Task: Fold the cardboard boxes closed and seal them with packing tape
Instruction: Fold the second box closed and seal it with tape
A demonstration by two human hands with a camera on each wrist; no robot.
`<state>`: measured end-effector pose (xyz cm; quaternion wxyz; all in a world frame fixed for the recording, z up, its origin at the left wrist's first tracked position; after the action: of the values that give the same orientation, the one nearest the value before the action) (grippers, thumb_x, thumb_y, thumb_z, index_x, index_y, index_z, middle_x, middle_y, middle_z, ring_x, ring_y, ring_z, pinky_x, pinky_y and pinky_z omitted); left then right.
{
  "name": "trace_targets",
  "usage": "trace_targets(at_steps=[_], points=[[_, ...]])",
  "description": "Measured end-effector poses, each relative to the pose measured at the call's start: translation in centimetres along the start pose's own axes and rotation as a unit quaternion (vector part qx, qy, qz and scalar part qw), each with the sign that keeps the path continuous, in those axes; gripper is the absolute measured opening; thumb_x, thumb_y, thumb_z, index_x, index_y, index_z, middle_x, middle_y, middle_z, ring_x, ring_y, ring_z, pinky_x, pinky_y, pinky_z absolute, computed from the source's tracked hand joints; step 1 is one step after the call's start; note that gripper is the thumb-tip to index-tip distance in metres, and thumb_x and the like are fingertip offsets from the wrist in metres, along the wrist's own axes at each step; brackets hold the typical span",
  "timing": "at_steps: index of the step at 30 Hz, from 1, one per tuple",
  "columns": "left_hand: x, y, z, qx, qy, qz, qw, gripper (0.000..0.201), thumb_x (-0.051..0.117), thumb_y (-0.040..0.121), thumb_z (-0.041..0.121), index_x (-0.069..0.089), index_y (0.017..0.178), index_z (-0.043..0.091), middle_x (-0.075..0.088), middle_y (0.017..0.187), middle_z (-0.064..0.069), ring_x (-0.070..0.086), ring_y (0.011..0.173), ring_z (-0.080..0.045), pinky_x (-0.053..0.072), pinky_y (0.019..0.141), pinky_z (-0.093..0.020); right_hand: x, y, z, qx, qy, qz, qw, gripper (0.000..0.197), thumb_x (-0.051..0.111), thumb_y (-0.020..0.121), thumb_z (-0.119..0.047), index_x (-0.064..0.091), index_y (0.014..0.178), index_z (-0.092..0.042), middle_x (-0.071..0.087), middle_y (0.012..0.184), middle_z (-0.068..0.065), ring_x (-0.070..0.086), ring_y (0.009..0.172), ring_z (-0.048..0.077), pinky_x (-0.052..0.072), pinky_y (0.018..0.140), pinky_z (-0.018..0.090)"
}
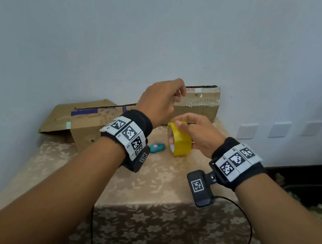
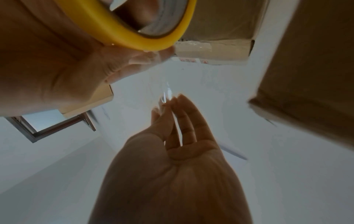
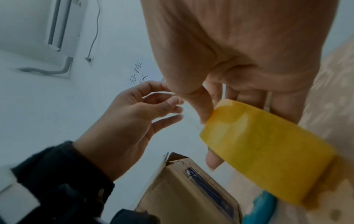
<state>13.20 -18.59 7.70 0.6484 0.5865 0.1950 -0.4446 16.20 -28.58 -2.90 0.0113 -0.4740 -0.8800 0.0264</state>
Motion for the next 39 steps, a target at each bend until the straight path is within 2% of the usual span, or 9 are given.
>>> trace_targets(at_steps=[10, 13, 15, 20, 26, 29, 31, 34, 39], points=[[1.0, 0.1, -0.1, -0.023, 0.113, -0.042, 0.992, 0.024, 0.055, 0.096, 0.013, 0.055, 0.117, 0.024, 0.066, 0.105, 0.007, 0.056, 0.099, -0.022, 0.053, 0.076, -0.044, -0.5, -0.3, 0.3, 0.04, 0.047, -0.044, 0.997, 0.017, 0.061, 0.101, -0.006, 0.069, 0.109, -0.019, 0.076, 0.109, 0.019, 0.077, 0.089, 0.032, 0.059, 0.083, 0.044], [0.9, -0.4, -0.3, -0.034, 0.158, -0.046, 0.986, 0.051, 0.062, 0.094, 0.016, 0.043, 0.141, 0.018, 0.053, 0.131, -0.005, 0.055, 0.108, -0.028, 0.048, 0.072, -0.041, -0.7, -0.2, 0.3, 0.036, 0.034, -0.034, 0.998, 0.019, 0.061, 0.101, -0.005, 0.072, 0.105, -0.02, 0.078, 0.104, 0.016, 0.077, 0.091, 0.031, 0.058, 0.09, 0.046], [0.3, -0.6, -0.9, -0.061, 0.168, -0.038, 0.983, 0.063, 0.062, 0.094, 0.013, 0.034, 0.151, 0.016, 0.051, 0.134, -0.011, 0.057, 0.105, -0.031, 0.046, 0.073, -0.042, -0.8, -0.2, 0.3, 0.035, 0.035, -0.029, 0.998, 0.021, 0.06, 0.101, -0.005, 0.072, 0.109, -0.02, 0.078, 0.104, 0.015, 0.078, 0.092, 0.031, 0.057, 0.091, 0.046], [0.8, -1.8, -2.7, -0.145, 0.184, -0.11, 0.966, 0.013, 0.054, 0.093, 0.014, 0.066, 0.099, 0.012, 0.068, 0.088, -0.008, 0.068, 0.081, -0.031, 0.058, 0.075, -0.042, -1.6, -0.6, 0.4, 0.043, 0.068, -0.011, 0.997, 0.024, 0.058, 0.101, -0.004, 0.071, 0.114, -0.02, 0.077, 0.107, 0.016, 0.077, 0.095, 0.032, 0.057, 0.085, 0.043], [5.7, -4.8, -1.1, -0.133, 0.206, -0.335, 0.91, 0.006, 0.062, 0.096, 0.01, 0.057, 0.095, 0.006, 0.06, 0.079, -0.007, 0.064, 0.063, -0.023, 0.058, 0.061, -0.036, -2.6, -0.7, 0.3, 0.041, 0.107, 0.068, 0.991, 0.021, 0.07, 0.095, -0.017, 0.071, 0.115, -0.012, 0.078, 0.098, 0.018, 0.078, 0.084, 0.031, 0.059, 0.087, 0.042], [7.6, -6.0, -0.7, -0.12, 0.248, -0.395, 0.876, 0.017, 0.06, 0.098, 0.007, 0.053, 0.083, 0.006, 0.051, 0.071, -0.005, 0.054, 0.055, -0.018, 0.054, 0.063, -0.036, -3.1, -0.9, 0.2, 0.034, 0.141, 0.09, 0.985, 0.025, 0.071, 0.095, -0.019, 0.07, 0.117, -0.007, 0.077, 0.098, 0.023, 0.077, 0.08, 0.032, 0.062, 0.074, 0.035], [8.0, -6.2, -0.8, -0.106, 0.276, -0.397, 0.869, 0.028, 0.056, 0.099, 0.008, 0.044, 0.074, 0.009, 0.046, 0.073, -0.006, 0.059, 0.068, -0.023, 0.049, 0.068, -0.036, -3.3, -0.9, 0.3, 0.028, 0.151, 0.092, 0.984, 0.029, 0.071, 0.094, -0.02, 0.069, 0.12, -0.008, 0.077, 0.097, 0.023, 0.077, 0.084, 0.034, 0.062, 0.079, 0.038], [7.7, -5.7, -1.2, -0.094, 0.288, -0.351, 0.886, 0.015, 0.058, 0.1, 0.018, 0.051, 0.09, 0.009, 0.053, 0.091, -0.009, 0.064, 0.098, -0.032, 0.047, 0.072, -0.036, -3.3, -0.7, 0.2, 0.021, 0.166, 0.084, 0.982, 0.032, 0.072, 0.093, -0.02, 0.066, 0.124, -0.012, 0.077, 0.097, 0.023, 0.077, 0.087, 0.036, 0.062, 0.087, 0.044], [7.9, -5.9, -1.8, -0.099, 0.289, -0.366, 0.879, 0.014, 0.058, 0.101, 0.022, 0.058, 0.104, 0.008, 0.048, 0.082, -0.006, 0.062, 0.092, -0.031, 0.049, 0.073, -0.037, -2.8, -0.8, 0.0, 0.024, 0.17, 0.069, 0.983, 0.035, 0.073, 0.093, -0.02, 0.064, 0.126, -0.014, 0.077, 0.098, 0.022, 0.077, 0.084, 0.035, 0.063, 0.078, 0.039]])
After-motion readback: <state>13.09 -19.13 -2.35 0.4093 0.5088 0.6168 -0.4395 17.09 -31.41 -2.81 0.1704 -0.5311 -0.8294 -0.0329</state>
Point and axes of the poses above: each hand's wrist, its own y-axis towards the middle knuckle, its own x-axis out of the palm, z = x × y, the point moved 8 cm from there along y, towards the middle knuckle
